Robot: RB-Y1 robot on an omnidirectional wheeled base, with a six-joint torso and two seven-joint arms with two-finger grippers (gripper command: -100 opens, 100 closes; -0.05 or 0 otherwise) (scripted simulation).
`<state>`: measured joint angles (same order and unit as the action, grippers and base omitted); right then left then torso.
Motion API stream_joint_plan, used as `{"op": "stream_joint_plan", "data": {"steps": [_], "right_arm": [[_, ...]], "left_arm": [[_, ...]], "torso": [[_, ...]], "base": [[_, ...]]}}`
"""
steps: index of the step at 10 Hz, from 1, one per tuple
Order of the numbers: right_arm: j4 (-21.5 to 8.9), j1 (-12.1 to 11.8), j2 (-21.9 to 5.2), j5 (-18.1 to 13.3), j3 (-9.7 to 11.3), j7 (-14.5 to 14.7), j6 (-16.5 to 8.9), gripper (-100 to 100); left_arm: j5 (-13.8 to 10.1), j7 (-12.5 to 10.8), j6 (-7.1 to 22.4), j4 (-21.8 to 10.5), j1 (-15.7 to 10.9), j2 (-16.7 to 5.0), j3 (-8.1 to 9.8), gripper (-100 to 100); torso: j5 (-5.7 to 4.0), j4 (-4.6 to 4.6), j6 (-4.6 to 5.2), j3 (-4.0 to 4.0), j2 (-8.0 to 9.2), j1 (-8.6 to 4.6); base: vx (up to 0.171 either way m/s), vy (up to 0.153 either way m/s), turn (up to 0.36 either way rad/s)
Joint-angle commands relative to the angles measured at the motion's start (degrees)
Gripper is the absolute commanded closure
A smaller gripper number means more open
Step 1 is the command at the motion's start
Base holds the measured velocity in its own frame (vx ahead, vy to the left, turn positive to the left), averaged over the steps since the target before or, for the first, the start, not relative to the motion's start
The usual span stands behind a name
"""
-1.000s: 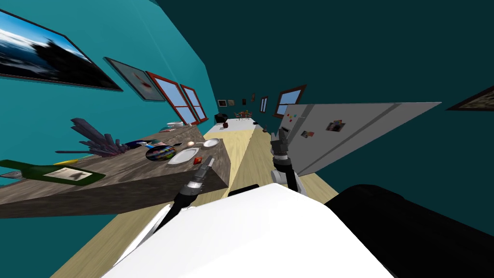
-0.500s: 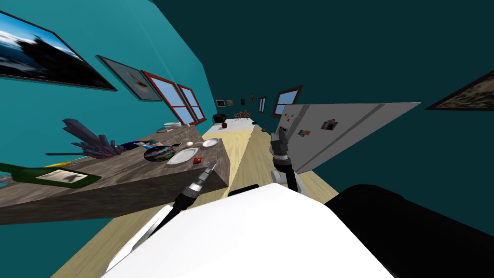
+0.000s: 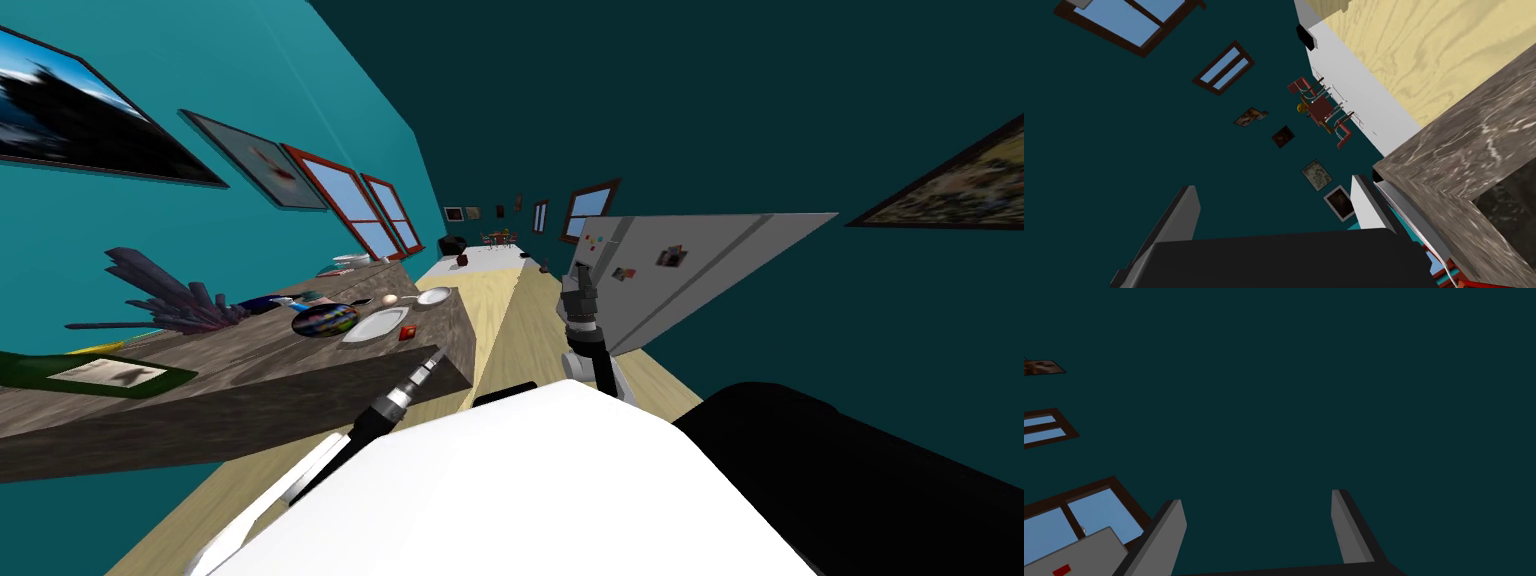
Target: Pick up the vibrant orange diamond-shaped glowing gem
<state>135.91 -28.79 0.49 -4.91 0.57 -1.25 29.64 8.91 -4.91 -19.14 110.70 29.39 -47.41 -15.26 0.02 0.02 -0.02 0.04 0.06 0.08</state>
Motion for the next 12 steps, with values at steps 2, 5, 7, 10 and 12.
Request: {"op": "stream_joint_plan", "data": {"steps": [2,5,7,10,12], "right_arm": [[0.0,0.0,0.0,0.0,0.0,0.0,0.0,0],[0.0,0.0,0.0,0.0,0.0,0.0,0.0,0],[0.0,0.0,0.0,0.0,0.0,0.0,0.0,0],[0.0,0.0,0.0,0.0,0.0,0.0,0.0,0],[0.0,-0.01,0.0,0.0,0.0,0.0,0.0,0]], "left_arm": [[0.59,-0.63,1.3,-1.46,0.18,-3.57,-0.71,-100],[1.36,-1.75,2.8,-4.83,-0.05,-8.35,-1.75,-100],[1.64,-2.29,3.45,-6.53,-0.19,-10.97,-2.13,-100],[2.09,-3.81,5.03,-11.62,-0.66,-16.94,-2.8,-100],[2.14,-4.28,5.45,-13.31,-0.84,-19.83,-2.89,-100]], "torso": [[0.0,0.0,0.0,-0.01,-0.01,0.0],[-0.01,-0.01,0.0,-0.04,-0.07,-0.04],[-0.01,-0.02,0.02,-0.06,-0.11,-0.01],[-0.01,-0.03,0.02,-0.09,-0.15,-0.02],[0.0,-0.04,0.0,-0.1,-0.18,-0.02]], "base": [[-0.013,0.011,-0.044],[-0.003,0.004,-0.054],[0.004,0.009,-0.072],[0.017,0.007,-0.106],[0.02,0.008,-0.042]]}}
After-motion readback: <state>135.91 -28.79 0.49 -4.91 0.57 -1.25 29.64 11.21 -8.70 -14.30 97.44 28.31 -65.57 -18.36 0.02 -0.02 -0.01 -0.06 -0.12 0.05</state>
